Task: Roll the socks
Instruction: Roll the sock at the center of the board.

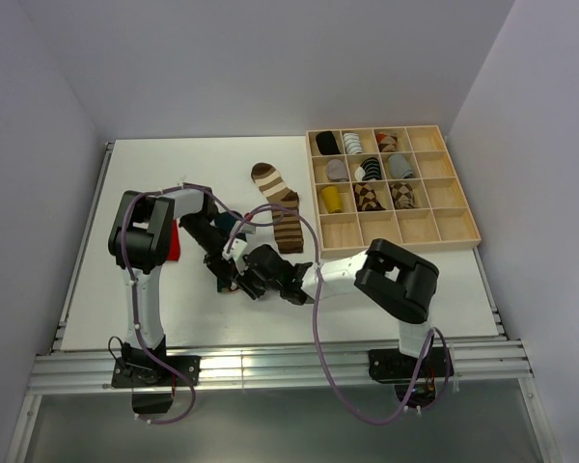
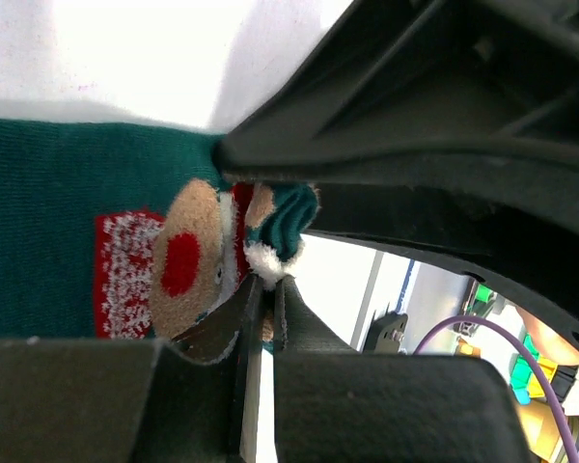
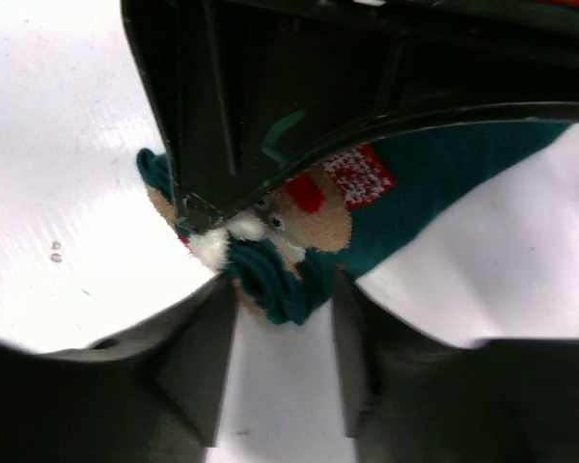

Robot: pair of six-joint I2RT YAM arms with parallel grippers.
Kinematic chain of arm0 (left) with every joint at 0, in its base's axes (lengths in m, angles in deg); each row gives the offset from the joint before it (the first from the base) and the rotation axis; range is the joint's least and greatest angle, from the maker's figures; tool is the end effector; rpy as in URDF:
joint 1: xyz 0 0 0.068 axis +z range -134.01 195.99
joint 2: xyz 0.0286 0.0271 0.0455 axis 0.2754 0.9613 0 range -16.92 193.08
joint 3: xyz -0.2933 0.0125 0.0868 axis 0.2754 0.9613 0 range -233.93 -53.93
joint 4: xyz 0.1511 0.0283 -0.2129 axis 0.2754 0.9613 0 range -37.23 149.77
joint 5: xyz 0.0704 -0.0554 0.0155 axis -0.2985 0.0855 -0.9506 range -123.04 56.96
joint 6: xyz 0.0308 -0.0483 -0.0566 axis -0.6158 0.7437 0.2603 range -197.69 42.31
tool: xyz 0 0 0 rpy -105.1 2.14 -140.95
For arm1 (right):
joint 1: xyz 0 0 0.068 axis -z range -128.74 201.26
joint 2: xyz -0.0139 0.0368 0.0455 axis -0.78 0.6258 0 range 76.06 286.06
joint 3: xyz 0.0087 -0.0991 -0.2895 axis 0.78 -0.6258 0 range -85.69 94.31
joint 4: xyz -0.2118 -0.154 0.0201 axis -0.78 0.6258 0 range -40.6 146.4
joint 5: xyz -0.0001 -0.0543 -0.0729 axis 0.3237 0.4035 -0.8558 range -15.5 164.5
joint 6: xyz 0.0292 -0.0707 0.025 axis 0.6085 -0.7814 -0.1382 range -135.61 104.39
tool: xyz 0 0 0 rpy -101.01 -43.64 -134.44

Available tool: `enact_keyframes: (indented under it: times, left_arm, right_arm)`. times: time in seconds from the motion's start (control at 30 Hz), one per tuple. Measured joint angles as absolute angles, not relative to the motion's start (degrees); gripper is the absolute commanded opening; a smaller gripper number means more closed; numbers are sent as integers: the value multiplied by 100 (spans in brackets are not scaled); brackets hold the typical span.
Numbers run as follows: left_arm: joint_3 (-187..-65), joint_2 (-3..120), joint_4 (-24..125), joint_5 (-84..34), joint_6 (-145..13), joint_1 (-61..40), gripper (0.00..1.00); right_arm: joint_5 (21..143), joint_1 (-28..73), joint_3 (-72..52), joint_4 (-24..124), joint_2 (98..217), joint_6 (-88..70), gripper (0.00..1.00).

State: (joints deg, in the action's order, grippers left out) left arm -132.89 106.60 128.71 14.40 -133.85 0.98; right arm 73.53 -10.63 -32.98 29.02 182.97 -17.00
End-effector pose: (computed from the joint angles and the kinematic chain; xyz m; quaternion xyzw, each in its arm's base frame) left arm 0.3159 -0.1377 0.1279 -0.4279 -0.7799 0.4480 0.0891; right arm 0.1983 0.3688 0.1544 -0.4594 0.7531 0.2307 0.4105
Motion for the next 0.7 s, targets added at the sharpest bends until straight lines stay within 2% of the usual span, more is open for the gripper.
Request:
enact_keyframes:
  times: [0.03, 0.07, 0.17, 0.2, 0.27, 0.4, 0.7]
  left_arm:
    - [-13289, 10660, 12869, 1444, -13376, 98, 9]
    - [-13289, 10660, 12869, 1451, -13372, 98, 11]
    - [-13291, 10660, 12873, 1462, -13346, 98, 21]
    - [-13291, 10660, 12873, 1462, -13324, 98, 23]
    - [-13289, 10656, 12845, 1462, -13225, 98, 30]
    - [-13110, 10428, 12497, 1440, -12887, 98, 35]
    - [-12286, 9041, 10744, 987, -11661, 146, 36]
  right_arm:
    - [7383, -1065, -3298, 2889, 18317, -1692, 34]
    - [7412, -1065, -3298, 2884, 18336, -1681, 22]
    - [7497, -1065, -3296, 2876, 18343, -1624, 5]
    - [7514, -1065, -3287, 2882, 18343, -1589, 3]
    - [7589, -1052, -3248, 2941, 18347, -1471, 0]
    - [7836, -940, -3213, 3042, 18347, -1169, 0]
    - [8511, -739, -3202, 3566, 18199, -596, 0]
